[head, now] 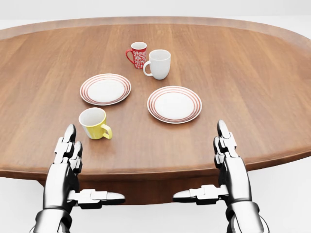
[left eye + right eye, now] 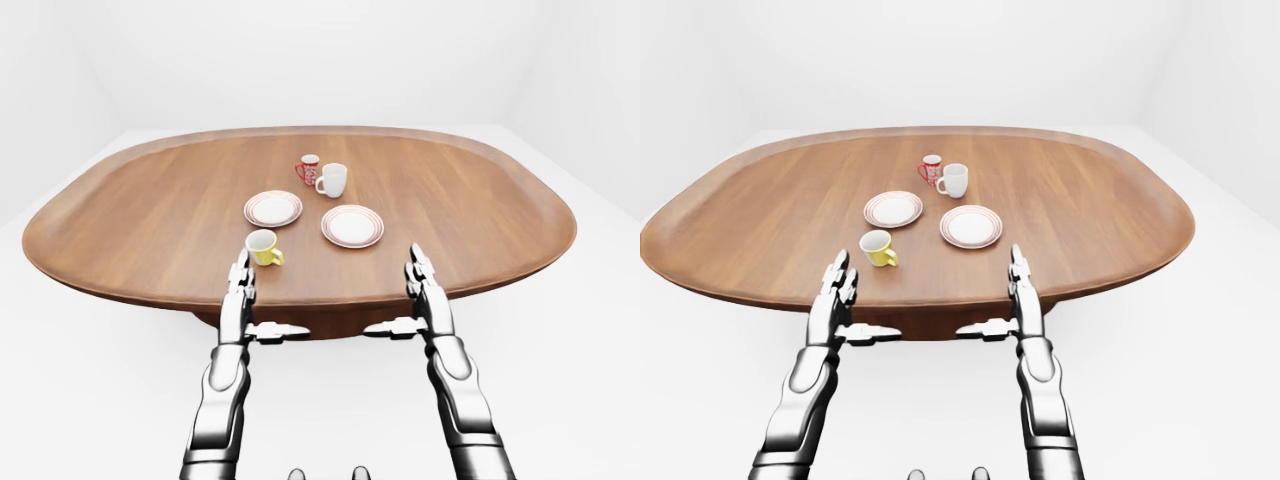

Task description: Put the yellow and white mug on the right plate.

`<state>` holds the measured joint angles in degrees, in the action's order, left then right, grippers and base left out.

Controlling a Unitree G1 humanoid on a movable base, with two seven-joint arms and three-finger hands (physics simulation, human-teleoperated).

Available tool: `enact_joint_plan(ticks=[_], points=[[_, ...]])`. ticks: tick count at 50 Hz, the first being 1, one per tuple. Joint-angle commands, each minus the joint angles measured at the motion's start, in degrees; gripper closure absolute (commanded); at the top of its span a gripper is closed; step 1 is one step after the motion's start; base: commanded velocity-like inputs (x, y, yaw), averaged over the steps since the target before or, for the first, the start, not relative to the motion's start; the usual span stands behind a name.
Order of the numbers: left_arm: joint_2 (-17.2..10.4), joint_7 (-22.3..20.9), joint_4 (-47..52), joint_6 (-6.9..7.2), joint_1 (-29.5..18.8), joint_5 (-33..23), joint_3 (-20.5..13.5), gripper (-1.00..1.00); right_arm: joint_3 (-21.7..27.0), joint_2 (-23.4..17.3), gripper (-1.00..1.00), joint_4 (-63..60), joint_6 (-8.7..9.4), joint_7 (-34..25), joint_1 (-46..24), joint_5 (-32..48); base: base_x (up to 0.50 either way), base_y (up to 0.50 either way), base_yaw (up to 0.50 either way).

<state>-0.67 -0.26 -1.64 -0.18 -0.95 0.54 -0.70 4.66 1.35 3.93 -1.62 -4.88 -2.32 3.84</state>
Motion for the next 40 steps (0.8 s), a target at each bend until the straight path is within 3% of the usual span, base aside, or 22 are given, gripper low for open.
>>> enact_joint_plan(ticks=[1, 7, 13, 20, 34, 40], points=[[-0.6, -1.7, 2.4, 0.39, 1.2, 0.8, -1.2, -1.0, 0.6, 0.5, -1.0, -3.3, 1.38, 0.1, 1.8, -1.8, 0.0, 0.0, 0.0], [-0.3, -1.8, 2.3, 0.37, 1.1, 0.3, -1.1, -1.0, -1.8, -1.7, -1.0, -2.1, 1.0, 2.3, 1.6, -4.5, 0.0, 0.0, 0.0], [-0.3, -1.8, 4.5, 1.42, 1.8, 0.2, -1.1, -1.0, -2.6, -2.2, -1.0, -2.6, 1.32, 2.7, 1.8, -4.7, 0.0, 0.0, 0.0], [-0.2, -2.0, 8.5, 2.79, 3.5, 0.1, -1.1, -1.0, -3.0, -2.5, -1.0, -3.0, 0.3, 1.3, 2.4, -5.0, 0.0, 0.0, 0.0], [0.1, -2.1, 11.6, 3.33, 5.1, -0.3, -0.7, -1.0, -3.0, -2.3, -1.0, -2.7, -0.59, 0.8, 2.6, -4.9, 0.06, 0.48, 0.0], [0.3, -2.3, 15.1, 4.49, 6.7, -0.4, -0.1, -1.0, -2.9, -2.3, -1.0, -2.5, -0.21, 0.7, 2.3, -5.5, 0.36, 0.36, 0.0]])
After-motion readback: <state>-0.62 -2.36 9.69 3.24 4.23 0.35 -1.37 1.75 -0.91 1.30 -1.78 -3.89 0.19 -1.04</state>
